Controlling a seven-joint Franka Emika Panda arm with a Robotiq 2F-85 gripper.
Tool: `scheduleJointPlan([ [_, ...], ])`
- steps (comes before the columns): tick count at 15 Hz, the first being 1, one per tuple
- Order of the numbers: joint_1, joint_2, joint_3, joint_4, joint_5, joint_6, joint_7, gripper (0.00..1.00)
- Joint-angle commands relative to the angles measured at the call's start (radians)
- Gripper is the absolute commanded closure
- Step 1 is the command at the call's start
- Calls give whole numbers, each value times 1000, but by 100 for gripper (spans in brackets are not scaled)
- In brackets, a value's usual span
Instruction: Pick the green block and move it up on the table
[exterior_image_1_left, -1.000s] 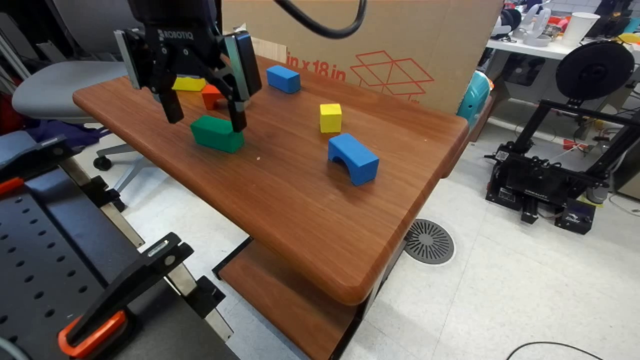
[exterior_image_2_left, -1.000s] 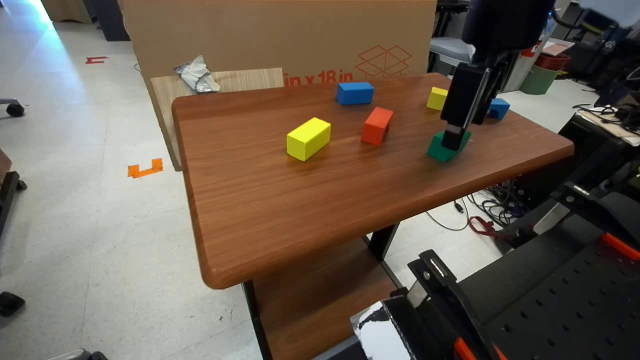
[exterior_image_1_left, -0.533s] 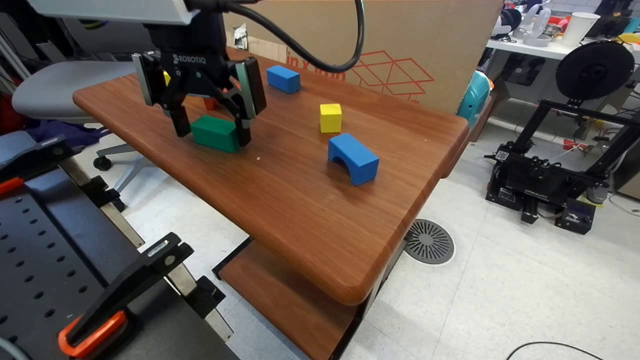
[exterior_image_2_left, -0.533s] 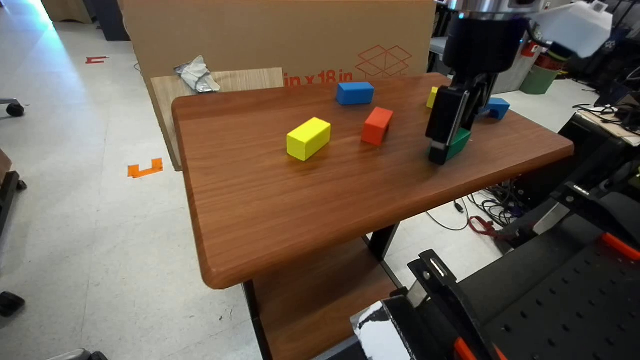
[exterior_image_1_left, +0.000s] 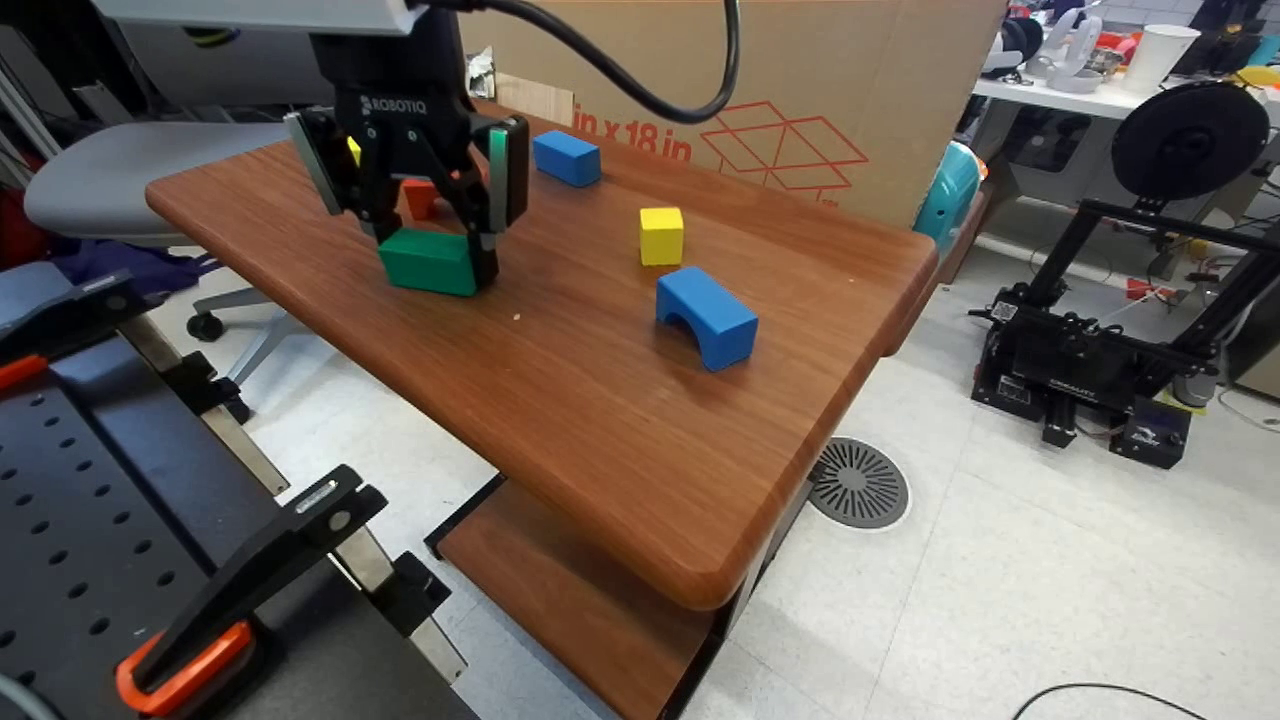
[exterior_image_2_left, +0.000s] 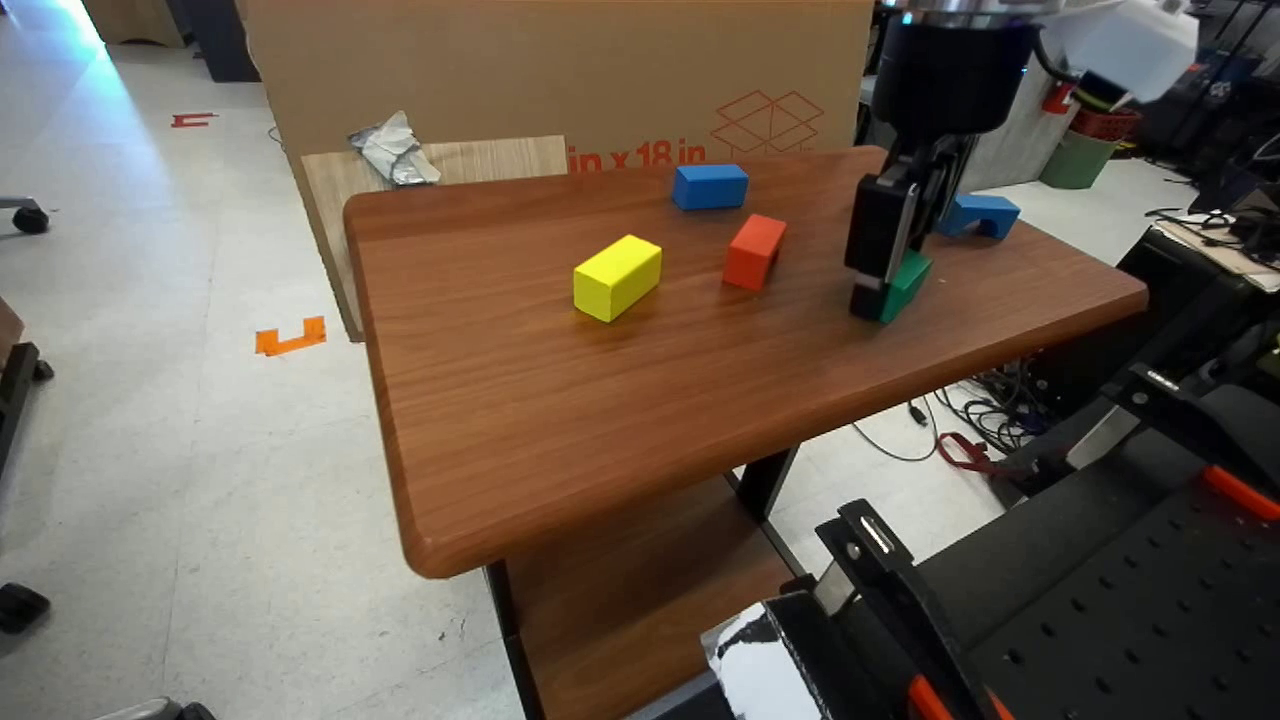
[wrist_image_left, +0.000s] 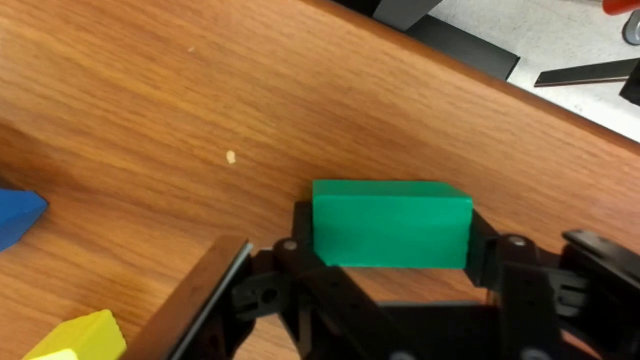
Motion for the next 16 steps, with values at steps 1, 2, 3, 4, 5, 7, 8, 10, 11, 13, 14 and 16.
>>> scheduleJointPlan([
  [1, -33, -28, 33, -1, 52, -52, -44, 58],
  [2, -44, -43, 42, 2, 76, -70, -54, 58],
  [3, -58, -57, 51, 5, 103, -84, -71, 58],
  [4, -77, -81, 62, 10, 140, -100, -93, 58],
  [5, -91, -104, 68, 19, 175, -124, -109, 58],
  [7, -106, -150, 62, 49, 232, -169, -121, 58],
  [8, -108, -172, 52, 69, 249, -191, -116, 58],
  [10, -108, -201, 27, 116, 256, -222, -95, 58],
  [11, -108, -206, 15, 144, 251, -240, -88, 58],
  [13, -111, -193, -8, 219, 249, -278, -69, 58],
  [14, -113, -175, -18, 262, 251, -296, -65, 58],
  [16, -122, -134, -35, 345, 256, -335, -71, 58],
])
